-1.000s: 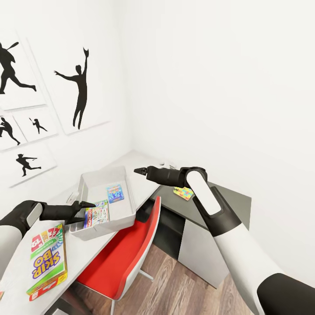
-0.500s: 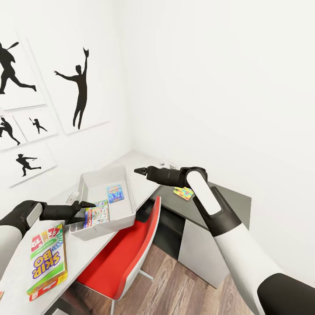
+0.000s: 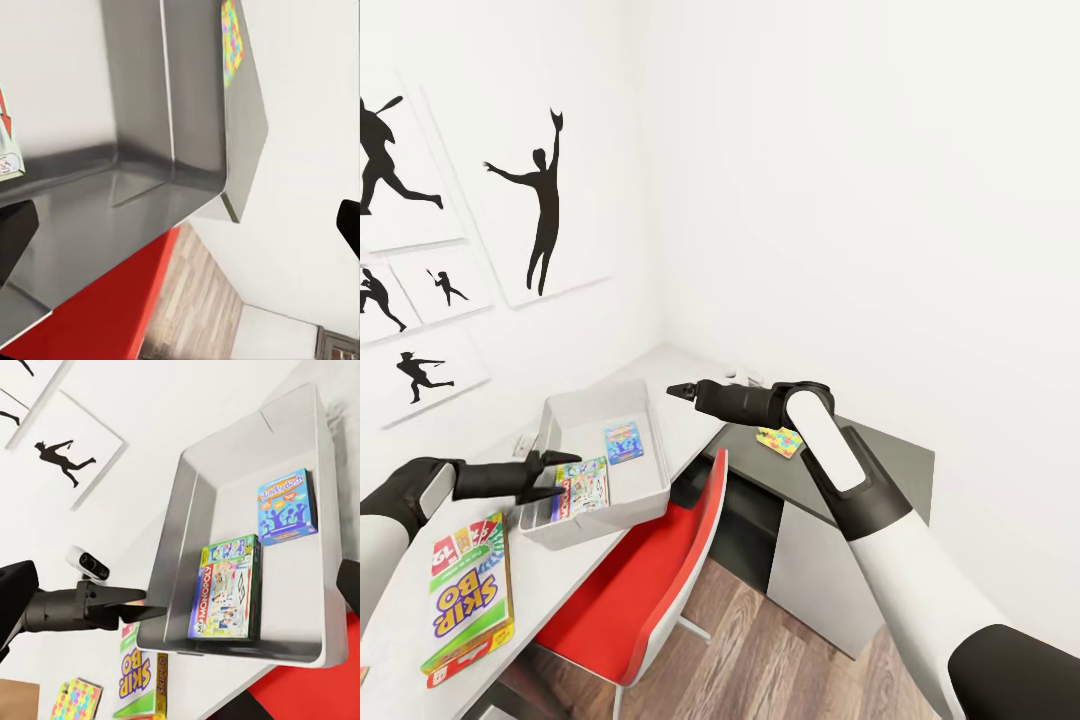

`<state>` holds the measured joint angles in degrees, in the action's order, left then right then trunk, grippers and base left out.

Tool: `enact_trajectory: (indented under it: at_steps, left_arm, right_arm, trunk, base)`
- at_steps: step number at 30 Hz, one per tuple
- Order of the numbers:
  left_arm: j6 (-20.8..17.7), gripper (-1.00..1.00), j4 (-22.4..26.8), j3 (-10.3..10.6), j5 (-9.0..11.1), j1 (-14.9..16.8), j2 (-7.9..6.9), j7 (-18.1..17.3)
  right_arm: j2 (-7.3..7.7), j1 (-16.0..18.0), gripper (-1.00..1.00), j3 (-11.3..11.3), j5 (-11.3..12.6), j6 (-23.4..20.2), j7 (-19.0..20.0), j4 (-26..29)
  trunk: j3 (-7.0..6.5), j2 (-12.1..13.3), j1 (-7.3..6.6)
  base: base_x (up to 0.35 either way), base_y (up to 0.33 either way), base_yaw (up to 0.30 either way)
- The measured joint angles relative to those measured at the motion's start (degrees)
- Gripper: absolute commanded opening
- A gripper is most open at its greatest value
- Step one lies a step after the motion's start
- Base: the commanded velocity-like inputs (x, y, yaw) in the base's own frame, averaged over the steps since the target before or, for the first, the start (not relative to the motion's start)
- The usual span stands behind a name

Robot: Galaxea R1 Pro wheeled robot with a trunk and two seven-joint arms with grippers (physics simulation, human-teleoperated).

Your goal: Put all the toys in the child's room - the three board games (two on the bed and one on the table), the two jigsaw puzzles on the table, and the tennis ball on the table - inside the toy box on the table in the child's room.

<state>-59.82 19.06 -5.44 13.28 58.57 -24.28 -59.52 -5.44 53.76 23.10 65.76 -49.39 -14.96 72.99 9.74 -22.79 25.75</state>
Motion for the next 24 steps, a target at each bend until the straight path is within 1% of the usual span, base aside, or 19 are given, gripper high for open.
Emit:
enact_trajectory:
  at_steps: [2, 10, 12, 15, 16, 19, 24]
  left_arm:
    - [0.01, 1.00, 0.06, 0.01, -0.05, 0.00, -0.05, -0.93]
    - [0.02, 1.00, 0.12, -0.08, 0.10, 0.00, -0.73, -2.23]
    - [0.03, 1.00, 0.12, -0.10, 0.11, 0.00, -0.92, -3.23]
    - [0.06, 1.00, 0.12, -0.12, 0.00, 0.00, -1.09, -5.67]
    - [0.08, 1.00, 0.14, -0.12, -0.07, 0.00, -1.13, -6.96]
    - [0.11, 1.00, 0.16, -0.09, -0.23, 0.00, -1.18, -8.82]
    - [0.13, 1.00, 0.19, -0.01, -0.33, 0.00, -1.20, -9.87]
  right_arm:
    - [0.00, 0.01, 1.00, 0.00, 0.00, -0.05, 0.00, 0.00]
    - [0.00, 0.03, 1.00, 0.00, 0.00, -0.09, 0.00, 0.00]
    - [0.00, 0.00, 1.00, 0.00, 0.00, -0.09, 0.00, 0.00]
    - [0.00, 0.03, 1.00, 0.00, 0.00, -0.05, 0.00, 0.00]
    - [0.00, 0.02, 1.00, 0.00, 0.00, -0.04, 0.00, 0.00]
    - [0.00, 0.02, 1.00, 0.03, -0.01, -0.02, 0.00, 0.00]
    - [0.00, -0.01, 1.00, 0.07, -0.06, 0.02, 0.00, 0.00]
  trunk:
    - [0.00, 0.00, 0.00]
    - [0.00, 0.00, 0.00]
    - [0.00, 0.00, 0.00]
    - [0.00, 0.00, 0.00]
    - [-0.01, 0.00, 0.00]
    - [-0.14, 0.00, 0.00]
    - [-0.52, -0.01, 0.00]
  base:
    - [0.000, 0.000, 0.000]
    - [0.000, 0.000, 0.000]
    - [0.000, 0.000, 0.000]
    - [0.000, 0.000, 0.000]
    - [0.000, 0.000, 0.000]
    - [0.000, 0.000, 0.000]
    - [0.000, 0.000, 0.000]
